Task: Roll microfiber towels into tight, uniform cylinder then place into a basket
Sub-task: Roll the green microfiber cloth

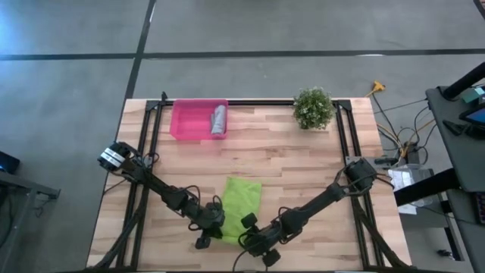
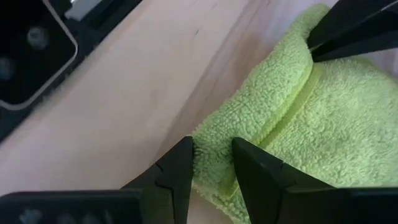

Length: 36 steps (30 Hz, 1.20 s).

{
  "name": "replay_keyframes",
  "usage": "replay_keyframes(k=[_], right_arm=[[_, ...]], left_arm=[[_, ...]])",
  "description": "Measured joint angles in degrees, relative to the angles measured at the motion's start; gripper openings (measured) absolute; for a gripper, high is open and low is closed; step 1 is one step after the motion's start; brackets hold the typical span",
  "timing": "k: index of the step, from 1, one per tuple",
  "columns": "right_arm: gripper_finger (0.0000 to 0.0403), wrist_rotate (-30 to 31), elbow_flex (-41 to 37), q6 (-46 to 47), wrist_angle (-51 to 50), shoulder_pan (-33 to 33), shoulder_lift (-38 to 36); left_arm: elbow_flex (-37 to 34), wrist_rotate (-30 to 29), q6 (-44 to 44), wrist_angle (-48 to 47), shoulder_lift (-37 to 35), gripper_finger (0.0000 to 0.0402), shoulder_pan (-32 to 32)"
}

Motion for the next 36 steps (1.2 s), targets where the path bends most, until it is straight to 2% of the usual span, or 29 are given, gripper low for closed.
replay_keyframes(k=[5,11,15,21,27,30,36], right_arm=[[0.0098,-0.31,0.01,6.84,-0.03,0.04,0.50],[0.0023,-2.18,-0.06,17.64,0.13,-0.17,0.54],[0.0012,-2.26,-1.28,26.02,1.82,-0.07,0.52],[0.0010,-6.70,-6.64,40.07,16.89,0.37,0.65],[0.0009,-7.69,-13.01,45.06,30.43,1.12,-0.08],[0.0009,-8.10,-16.16,46.23,35.93,1.33,-0.85],[0.0009,-7.53,-21.17,50.36,45.39,1.43,-1.31]], left_arm=[[0.11,-0.01,-1.55,-0.10,0.00,0.0031,0.00],[0.11,1.18,-3.00,-0.20,0.00,0.0031,0.01],[0.11,4.61,-3.52,-0.42,-0.02,0.0031,0.02],[-0.32,10.88,-5.99,-0.54,-0.01,0.0031,-0.05],[-0.95,13.88,-9.39,-2.24,-1.40,0.0031,-0.48],[-1.22,12.43,-10.84,-3.41,-4.15,0.0031,-0.53],[-0.93,1.53,-10.61,-3.60,-13.34,0.0012,-1.10]])
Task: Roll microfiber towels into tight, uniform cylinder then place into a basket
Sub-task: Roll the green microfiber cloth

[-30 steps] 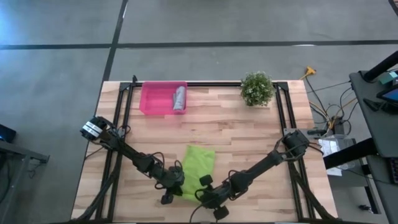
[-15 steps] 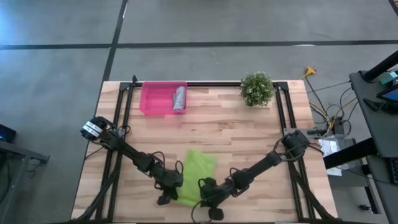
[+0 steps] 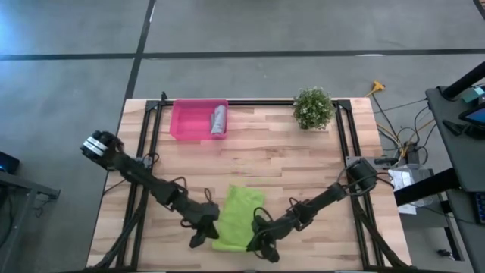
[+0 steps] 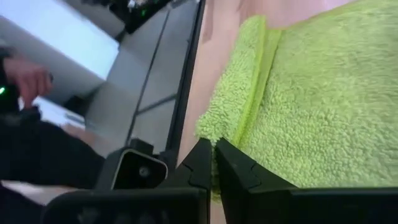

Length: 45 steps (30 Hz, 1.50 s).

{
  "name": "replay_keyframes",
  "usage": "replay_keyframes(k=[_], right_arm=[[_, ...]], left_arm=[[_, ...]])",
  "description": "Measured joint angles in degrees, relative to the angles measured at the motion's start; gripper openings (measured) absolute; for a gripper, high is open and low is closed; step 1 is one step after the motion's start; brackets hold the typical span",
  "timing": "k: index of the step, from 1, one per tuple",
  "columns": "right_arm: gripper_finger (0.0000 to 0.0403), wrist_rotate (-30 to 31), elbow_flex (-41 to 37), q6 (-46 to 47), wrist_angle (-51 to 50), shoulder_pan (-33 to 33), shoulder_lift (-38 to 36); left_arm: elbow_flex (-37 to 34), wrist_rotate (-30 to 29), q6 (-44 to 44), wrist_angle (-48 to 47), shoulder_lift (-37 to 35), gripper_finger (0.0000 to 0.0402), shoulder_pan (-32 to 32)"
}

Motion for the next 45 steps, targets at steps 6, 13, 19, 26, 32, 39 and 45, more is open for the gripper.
replay_keyframes(k=[6,13,19,26,32,39,45], right_arm=[[0.0009,3.24,-1.86,2.28,1.95,0.13,-0.21],[0.0009,4.93,-2.70,9.78,3.05,-0.04,-0.20],[0.0011,8.57,-2.83,15.75,4.46,-0.17,-0.12],[0.0012,8.87,-2.83,18.06,4.53,-0.25,-0.12],[0.0012,8.72,-2.83,18.07,4.53,-0.25,-0.12],[0.0013,8.43,-2.83,18.07,4.38,-0.25,-0.23],[0.0013,8.37,-2.86,18.09,4.27,-0.25,-0.43]], left_arm=[[2.62,-4.59,9.82,0.45,-4.31,0.0001,-2.01],[2.92,-5.71,20.14,0.43,0.08,0.0004,-2.44],[2.90,-2.81,21.22,3.28,6.70,0.0080,-2.76],[2.93,-2.50,12.54,8.26,10.84,0.0195,-2.79],[3.11,-3.21,7.70,7.91,12.85,0.0213,-2.64],[4.71,-4.55,7.56,8.09,15.39,0.0179,-2.46],[6.46,-4.55,7.51,7.93,15.64,0.0104,-2.10]])
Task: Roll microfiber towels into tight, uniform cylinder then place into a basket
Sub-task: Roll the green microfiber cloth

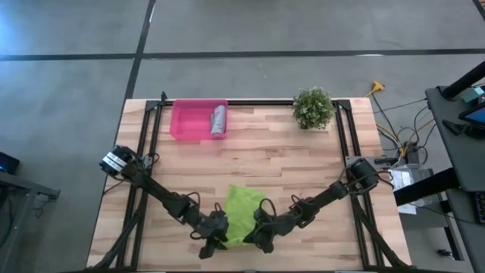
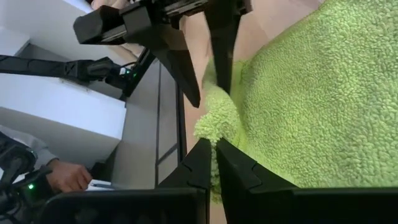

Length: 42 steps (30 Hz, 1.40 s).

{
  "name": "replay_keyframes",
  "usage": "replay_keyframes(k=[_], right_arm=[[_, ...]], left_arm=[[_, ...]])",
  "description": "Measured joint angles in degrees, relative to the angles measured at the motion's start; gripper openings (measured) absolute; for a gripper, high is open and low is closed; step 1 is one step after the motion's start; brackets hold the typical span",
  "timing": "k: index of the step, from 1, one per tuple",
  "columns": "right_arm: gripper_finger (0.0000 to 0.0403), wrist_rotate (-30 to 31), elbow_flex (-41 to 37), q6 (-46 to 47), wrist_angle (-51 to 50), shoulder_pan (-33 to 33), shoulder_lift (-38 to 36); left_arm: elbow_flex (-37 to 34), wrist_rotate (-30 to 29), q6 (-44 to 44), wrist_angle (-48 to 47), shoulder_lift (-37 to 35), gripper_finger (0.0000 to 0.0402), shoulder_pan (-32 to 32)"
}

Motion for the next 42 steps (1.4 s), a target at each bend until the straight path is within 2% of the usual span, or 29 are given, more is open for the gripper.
replay_keyframes(k=[4,6,12,16,21,27,30,37,42], right_arm=[[0.0013,-0.11,-0.08,-0.04,0.27,0.00,-0.04],[0.0013,-0.28,-0.14,-0.71,0.50,0.00,-0.11],[0.0013,-1.92,0.89,-10.09,-2.80,0.20,-1.80],[0.0022,-2.14,3.77,-16.86,-14.02,0.31,-4.02],[0.0064,-2.35,7.99,-23.73,-31.74,0.60,-6.97],[0.0131,-1.42,11.15,-27.61,-38.11,0.34,-8.94],[0.0151,-1.16,12.69,-27.56,-40.54,0.31,-9.82],[0.0152,-0.94,14.99,-28.17,-48.67,1.90,-12.99],[0.0138,0.74,15.34,-27.60,-57.50,3.28,-15.62]], left_arm=[[0.24,0.21,0.03,-0.43,0.00,0.0027,0.32],[0.20,0.95,0.06,-0.44,-0.01,0.0008,0.52],[0.18,10.10,-5.42,0.33,1.86,0.0002,3.49],[0.46,11.92,-5.80,1.82,3.42,0.0001,5.21],[2.95,16.63,-6.10,2.88,6.26,0.0001,7.95],[7.77,21.11,-5.63,3.31,10.30,0.0000,8.97],[9.79,22.44,-5.57,3.34,11.88,0.0000,8.95],[12.58,22.91,-3.87,-5.58,12.01,0.0000,9.22],[12.48,22.71,-3.81,-6.31,11.74,0.0000,9.75]])
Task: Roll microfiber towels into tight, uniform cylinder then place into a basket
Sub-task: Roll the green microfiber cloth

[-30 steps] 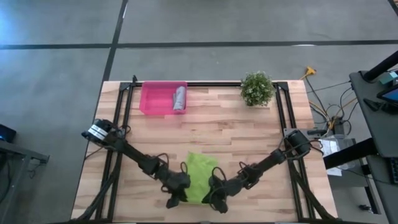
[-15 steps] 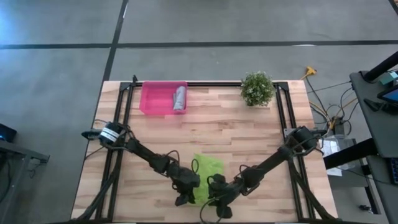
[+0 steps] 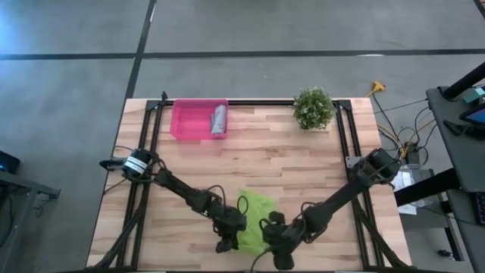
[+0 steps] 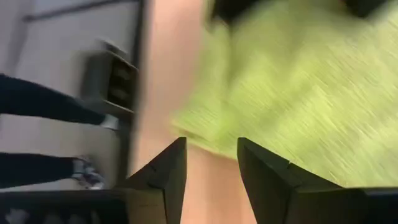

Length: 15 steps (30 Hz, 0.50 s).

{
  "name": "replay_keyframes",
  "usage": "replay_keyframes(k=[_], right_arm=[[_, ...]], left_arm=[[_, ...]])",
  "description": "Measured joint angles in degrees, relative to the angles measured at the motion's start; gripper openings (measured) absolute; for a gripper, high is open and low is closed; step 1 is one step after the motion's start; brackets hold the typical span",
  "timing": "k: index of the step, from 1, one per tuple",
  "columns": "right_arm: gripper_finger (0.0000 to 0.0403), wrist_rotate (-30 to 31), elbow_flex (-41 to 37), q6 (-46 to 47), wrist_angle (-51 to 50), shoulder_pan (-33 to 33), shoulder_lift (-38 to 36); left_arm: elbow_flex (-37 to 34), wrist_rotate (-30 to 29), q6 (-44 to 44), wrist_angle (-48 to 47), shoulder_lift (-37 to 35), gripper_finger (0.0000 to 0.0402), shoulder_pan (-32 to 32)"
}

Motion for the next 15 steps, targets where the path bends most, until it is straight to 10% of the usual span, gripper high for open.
replay_keyframes(k=[7,15], right_arm=[[0.0089,21.90,-0.86,30.10,-21.31,1.86,-1.18],[0.0013,21.24,-8.26,27.60,4.13,0.09,-1.37]], left_arm=[[0.23,-0.20,-0.38,-0.38,-0.01,0.0000,0.23],[0.94,-0.55,-0.66,-0.66,0.04,0.0000,0.27]])
